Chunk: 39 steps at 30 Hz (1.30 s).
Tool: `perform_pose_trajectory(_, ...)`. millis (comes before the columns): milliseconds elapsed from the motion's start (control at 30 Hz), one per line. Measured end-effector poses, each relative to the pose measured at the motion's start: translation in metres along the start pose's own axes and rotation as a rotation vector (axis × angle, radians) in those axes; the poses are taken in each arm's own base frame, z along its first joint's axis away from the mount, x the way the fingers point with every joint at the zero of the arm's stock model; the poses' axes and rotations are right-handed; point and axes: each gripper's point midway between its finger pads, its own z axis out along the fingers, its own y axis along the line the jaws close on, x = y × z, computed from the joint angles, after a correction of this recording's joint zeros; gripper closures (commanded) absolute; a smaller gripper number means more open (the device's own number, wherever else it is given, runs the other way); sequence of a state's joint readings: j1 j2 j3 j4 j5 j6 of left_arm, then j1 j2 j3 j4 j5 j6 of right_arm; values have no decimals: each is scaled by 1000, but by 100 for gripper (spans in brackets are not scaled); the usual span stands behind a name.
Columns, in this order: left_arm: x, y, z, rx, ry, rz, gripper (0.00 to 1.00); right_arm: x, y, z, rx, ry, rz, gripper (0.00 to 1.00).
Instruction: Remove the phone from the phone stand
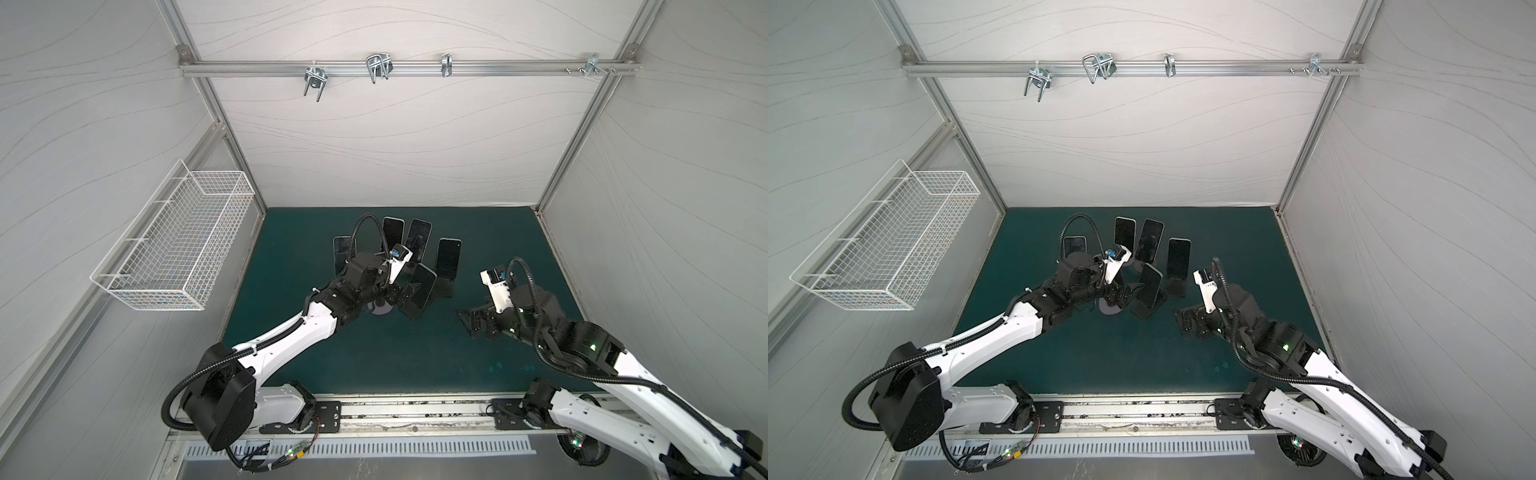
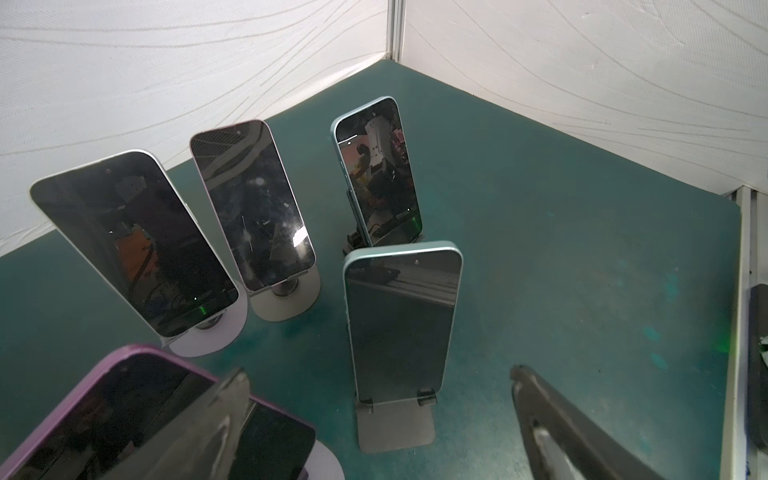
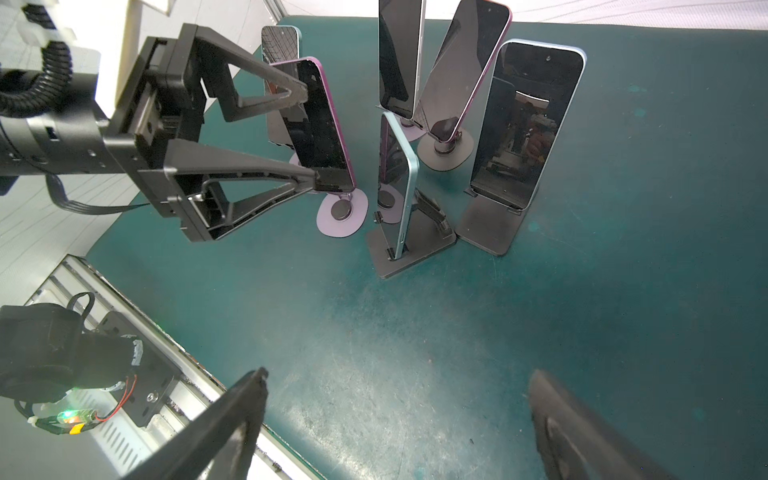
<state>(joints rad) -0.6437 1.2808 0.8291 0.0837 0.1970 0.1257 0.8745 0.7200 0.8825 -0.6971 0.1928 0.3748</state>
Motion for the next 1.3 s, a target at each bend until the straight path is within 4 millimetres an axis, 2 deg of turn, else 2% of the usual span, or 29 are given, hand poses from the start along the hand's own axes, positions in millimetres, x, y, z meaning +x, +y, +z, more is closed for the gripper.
perform_pose_trajectory(300, 4, -2, 17, 8, -10, 13, 1, 4, -5, 10, 25, 32, 3, 1)
perform_pose_trajectory(600, 22, -11, 36, 34, 33, 22, 1, 16, -16, 18, 53, 60, 21, 1)
perform_pose_trajectory(933, 30, -17, 55, 15, 36, 75, 1, 13, -26, 28, 62, 74, 52, 1)
perform_pose_trajectory(1300, 19, -14, 60, -14, -17, 107, 1, 11, -28, 35, 46, 87, 67, 1)
